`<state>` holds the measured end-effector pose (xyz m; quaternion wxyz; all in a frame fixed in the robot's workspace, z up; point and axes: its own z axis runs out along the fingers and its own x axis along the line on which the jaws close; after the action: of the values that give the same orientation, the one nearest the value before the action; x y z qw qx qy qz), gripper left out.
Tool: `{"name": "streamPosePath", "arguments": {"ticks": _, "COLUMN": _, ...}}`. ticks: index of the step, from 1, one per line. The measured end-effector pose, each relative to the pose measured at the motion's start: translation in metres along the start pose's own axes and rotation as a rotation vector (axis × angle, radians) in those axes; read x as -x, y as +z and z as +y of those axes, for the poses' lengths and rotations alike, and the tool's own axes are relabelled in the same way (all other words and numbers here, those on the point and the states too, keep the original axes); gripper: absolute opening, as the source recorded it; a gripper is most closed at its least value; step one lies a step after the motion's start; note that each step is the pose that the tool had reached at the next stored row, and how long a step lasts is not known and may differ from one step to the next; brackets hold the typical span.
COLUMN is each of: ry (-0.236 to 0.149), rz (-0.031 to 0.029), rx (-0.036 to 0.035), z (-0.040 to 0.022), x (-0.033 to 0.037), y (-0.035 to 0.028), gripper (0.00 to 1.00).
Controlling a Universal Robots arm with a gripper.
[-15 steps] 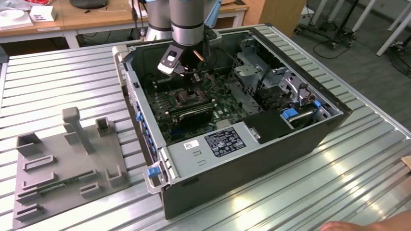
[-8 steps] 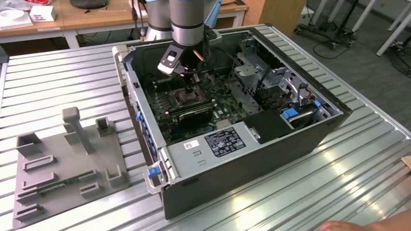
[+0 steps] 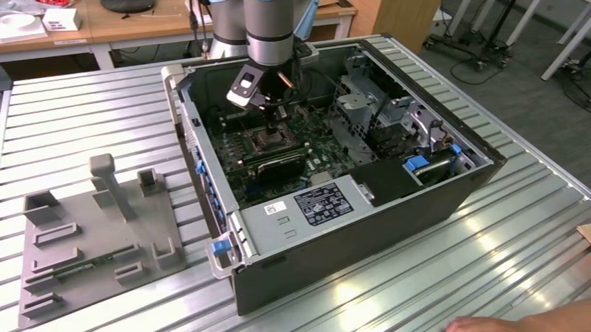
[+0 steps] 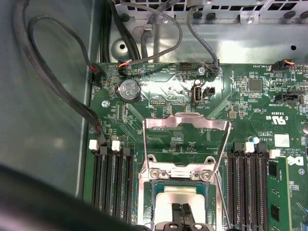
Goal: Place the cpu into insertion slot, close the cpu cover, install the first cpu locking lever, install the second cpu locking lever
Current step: 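Place the cpu into insertion slot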
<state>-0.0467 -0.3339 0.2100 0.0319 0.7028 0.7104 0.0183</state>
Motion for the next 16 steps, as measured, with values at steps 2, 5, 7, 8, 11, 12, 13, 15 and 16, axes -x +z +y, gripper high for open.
{"name": "streamPosePath", "arguments": {"ticks": 2, "ry": 0.000, "rz": -0.0013, "rx": -0.0083, "z": -0.0001, "x": 0.0001, "y": 0.0000, "gripper": 0.10}}
{"name": "streamPosePath", "arguments": {"ticks": 5, "ry": 0.000, "rz": -0.0015, "rx": -0.0117, "z": -0.0002, "x": 0.0001, "y": 0.0000, "gripper": 0.10}}
{"name": "streamPosePath", "arguments": {"ticks": 7, "ry": 0.000, "rz": -0.0014, "rx": -0.0124, "z": -0.0001, "x": 0.0001, "y": 0.0001, "gripper": 0.10}}
{"name": "streamPosePath", "arguments": {"ticks": 8, "ry": 0.000, "rz": -0.0014, "rx": -0.0128, "z": -0.0001, "x": 0.0001, "y": 0.0001, "gripper": 0.10}}
{"name": "streamPosePath", "arguments": {"ticks": 11, "ry": 0.000, "rz": -0.0014, "rx": -0.0137, "z": -0.0001, "x": 0.0001, "y": 0.0001, "gripper": 0.10}}
{"name": "streamPosePath", "arguments": {"ticks": 12, "ry": 0.000, "rz": -0.0013, "rx": -0.0137, "z": -0.0001, "x": 0.0001, "y": 0.0001, "gripper": 0.10}}
{"name": "streamPosePath", "arguments": {"ticks": 13, "ry": 0.000, "rz": -0.0014, "rx": -0.0137, "z": -0.0001, "x": 0.0001, "y": 0.0001, "gripper": 0.10}}
{"name": "streamPosePath", "arguments": {"ticks": 15, "ry": 0.000, "rz": -0.0014, "rx": -0.0137, "z": -0.0001, "x": 0.0001, "y": 0.0001, "gripper": 0.10}}
{"name": "streamPosePath", "arguments": {"ticks": 16, "ry": 0.000, "rz": -0.0013, "rx": -0.0137, "z": -0.0001, "x": 0.0001, "y": 0.0001, "gripper": 0.10}}
